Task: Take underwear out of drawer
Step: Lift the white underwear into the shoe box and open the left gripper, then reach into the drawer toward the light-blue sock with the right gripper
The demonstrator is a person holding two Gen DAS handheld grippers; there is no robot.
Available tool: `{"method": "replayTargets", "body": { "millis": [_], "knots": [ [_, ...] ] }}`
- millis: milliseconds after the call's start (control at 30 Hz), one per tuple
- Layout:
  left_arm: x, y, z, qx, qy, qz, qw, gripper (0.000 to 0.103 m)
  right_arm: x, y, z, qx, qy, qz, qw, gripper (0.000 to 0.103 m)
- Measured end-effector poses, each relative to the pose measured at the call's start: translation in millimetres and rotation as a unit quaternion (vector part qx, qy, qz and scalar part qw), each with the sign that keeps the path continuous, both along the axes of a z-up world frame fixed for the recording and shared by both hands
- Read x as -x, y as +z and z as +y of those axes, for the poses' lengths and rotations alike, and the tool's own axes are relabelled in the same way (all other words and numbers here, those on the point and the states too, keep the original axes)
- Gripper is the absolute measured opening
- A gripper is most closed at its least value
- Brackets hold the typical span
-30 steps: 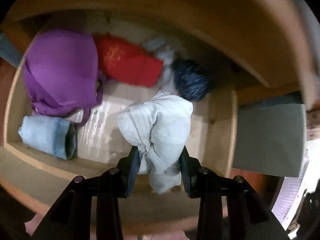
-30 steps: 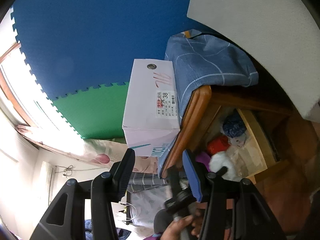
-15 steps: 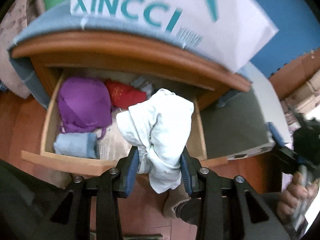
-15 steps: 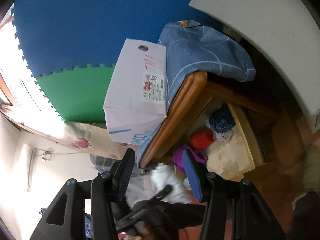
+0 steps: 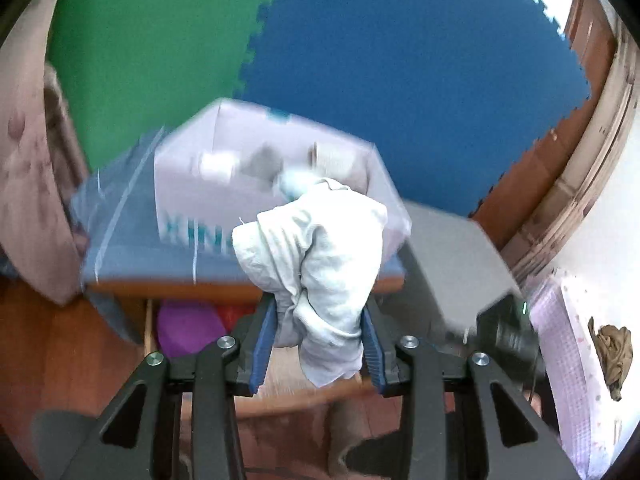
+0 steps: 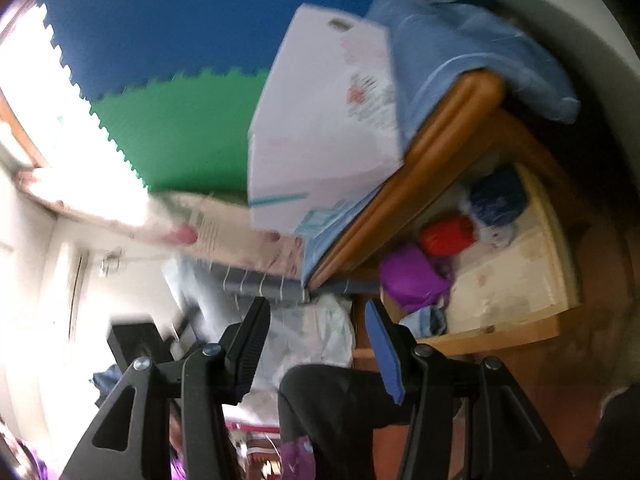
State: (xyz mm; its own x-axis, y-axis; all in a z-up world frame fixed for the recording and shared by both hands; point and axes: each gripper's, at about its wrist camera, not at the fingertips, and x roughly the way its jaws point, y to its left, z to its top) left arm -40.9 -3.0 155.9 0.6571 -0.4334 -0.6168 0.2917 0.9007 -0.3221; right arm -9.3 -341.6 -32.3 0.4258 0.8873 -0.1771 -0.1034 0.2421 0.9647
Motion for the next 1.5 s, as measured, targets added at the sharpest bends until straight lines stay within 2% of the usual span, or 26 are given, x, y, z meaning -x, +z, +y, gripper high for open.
{"method": "replayTargets", "body": {
  "millis": [133, 233, 333, 433, 533, 700, 800, 867, 1000, 1100, 1167, 1233, 1333, 1400, 1500],
  "knots": [
    [-46.2, 35.4, 1.6, 0.003, 0.011, -0.026, 0.9996, 0.037, 4.2, 7.6, 12.9, 0.008, 0.033, -0.025, 0.999, 0.052],
    [-87.9, 45.8, -5.0, -0.018, 0.026, -0.045, 0.9985, 0.037, 5.0, 7.4, 18.2, 0.006, 0.044, -0.032, 0.998, 0.052],
    [-129.0, 44.7, -12.6, -0.033, 0.042, -0.039, 0.9978, 0.038, 2.8, -0.7, 16.4, 0.003, 0.039, -0.015, 0.999, 0.052],
    [-163.7, 26.8, -20.2, -0.061, 0.053, -0.026, 0.9964, 0.038, 1.0, -4.6, 10.3, -0.005, 0.030, -0.007, 1.000, 0.052],
    [-195.5, -2.0, -22.3, -0.072, 0.061, 0.005, 0.9955, 0.038, 0.7, -4.3, 8.7, 0.004, 0.028, -0.005, 1.000, 0.052],
    [-224.8, -37.6, -24.9, -0.091, 0.071, 0.043, 0.9924, 0.048, -0.9, -5.1, 19.1, 0.036, 0.043, -0.004, 0.998, 0.052],
    [-226.6, -42.8, -26.7, -0.099, 0.078, 0.036, 0.9914, 0.054, -2.7, -6.8, 25.0, 0.046, 0.053, -0.001, 0.998, 0.052],
    [-226.8, -41.4, -27.4, -0.102, 0.077, 0.028, 0.9914, 0.077, -3.4, -7.5, 26.7, 0.052, 0.055, 0.001, 0.997, 0.052],
    [-218.3, -31.3, -30.5, -0.122, 0.077, -0.009, 0.9896, 0.082, -4.3, -8.5, 30.3, 0.071, 0.058, 0.005, 0.996, 0.052],
    [-200.5, -22.3, -26.4, -0.135, 0.082, -0.029, 0.9870, 0.090, -5.8, -8.0, 39.9, 0.100, 0.067, 0.002, 0.993, 0.052],
    [-178.5, -16.6, -15.1, -0.139, 0.090, -0.053, 0.9848, 0.096, -6.0, -4.8, 54.7, 0.144, 0.083, -0.009, 0.986, 0.052],
    [-150.9, -15.8, 2.8, -0.140, 0.101, -0.073, 0.9822, 0.102, -4.4, -1.2, 79.0, 0.197, 0.110, -0.030, 0.974, 0.052],
    [-118.2, -22.2, 29.1, -0.134, 0.108, -0.088, 0.9812, 0.102, -4.0, 0.6, 123.7, 0.248, 0.161, -0.049, 0.954, 0.052],
    [-100.3, -33.5, 56.7, -0.123, 0.127, -0.072, 0.9817, 0.102, -11.4, -5.4, 153.0, 0.265, 0.175, -0.038, 0.947, 0.052],
    [-84.0, -53.7, 97.7, -0.080, 0.147, -0.045, 0.9848, 0.102, -27.6, -24.5, 192.1, 0.301, 0.188, 0.002, 0.935, 0.052]
  ]
}}
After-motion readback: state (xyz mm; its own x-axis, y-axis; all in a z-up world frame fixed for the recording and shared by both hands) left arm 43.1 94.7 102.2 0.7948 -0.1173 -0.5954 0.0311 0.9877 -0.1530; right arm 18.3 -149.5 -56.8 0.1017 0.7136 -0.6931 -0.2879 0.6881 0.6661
